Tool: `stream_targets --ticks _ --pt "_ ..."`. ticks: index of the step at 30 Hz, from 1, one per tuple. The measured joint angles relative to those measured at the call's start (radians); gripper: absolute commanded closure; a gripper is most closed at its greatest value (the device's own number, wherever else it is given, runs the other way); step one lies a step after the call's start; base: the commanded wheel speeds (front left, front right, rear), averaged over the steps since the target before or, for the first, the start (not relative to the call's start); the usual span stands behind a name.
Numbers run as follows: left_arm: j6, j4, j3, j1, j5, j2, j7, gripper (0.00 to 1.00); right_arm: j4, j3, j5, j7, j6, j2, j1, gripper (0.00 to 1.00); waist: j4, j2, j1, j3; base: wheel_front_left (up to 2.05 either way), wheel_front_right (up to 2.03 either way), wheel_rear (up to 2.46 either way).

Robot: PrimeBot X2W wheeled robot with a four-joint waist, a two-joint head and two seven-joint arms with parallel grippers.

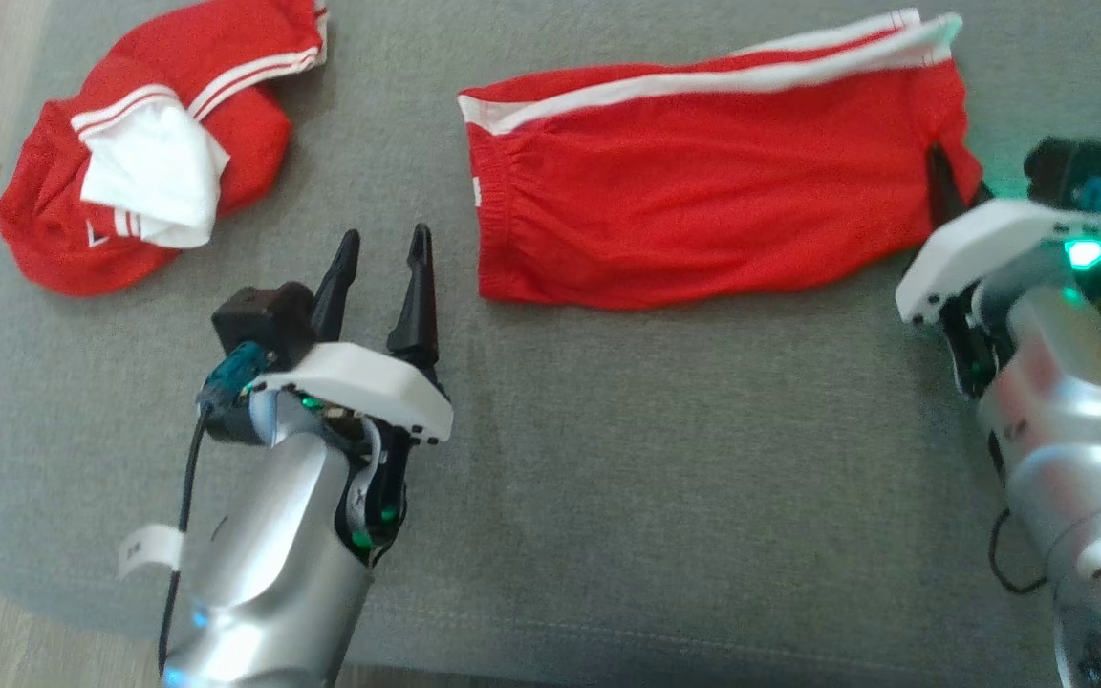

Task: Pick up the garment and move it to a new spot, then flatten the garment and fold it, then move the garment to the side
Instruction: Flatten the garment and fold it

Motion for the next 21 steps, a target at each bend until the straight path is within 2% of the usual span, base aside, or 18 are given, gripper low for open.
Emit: stream_targets --ticks 6,12,16,21 --pt "0.0 0.007 0.036 0.056 0.016 0.002 0.0 0.0 -0.036 0.0 0.086 -0.027 0.0 -0.001 0.087 1.0 -0.044 0.0 0.0 -0.051 0.0 0.0 0.0" --pt "-0.002 0.011 0.061 0.115 0.041 0.003 0.0 0.0 -0.137 0.036 0.158 -0.045 0.0 -0.025 0.169 1.0 -0.091 0.0 0.0 -0.093 0.0 0.0 0.0" --pt "-0.012 0.014 0.06 0.134 0.048 0.002 0.0 0.0 -0.267 0.097 0.186 -0.049 0.0 -0.04 0.178 1.0 -0.101 0.0 0.0 -0.105 0.0 0.0 0.0" --pt "-0.02 0.026 0.053 0.154 0.048 0.002 0.0 0.0 -0.432 0.232 0.219 -0.053 0.0 -0.012 0.179 1.0 -0.076 0.0 0.0 -0.116 0.0 0.0 0.0"
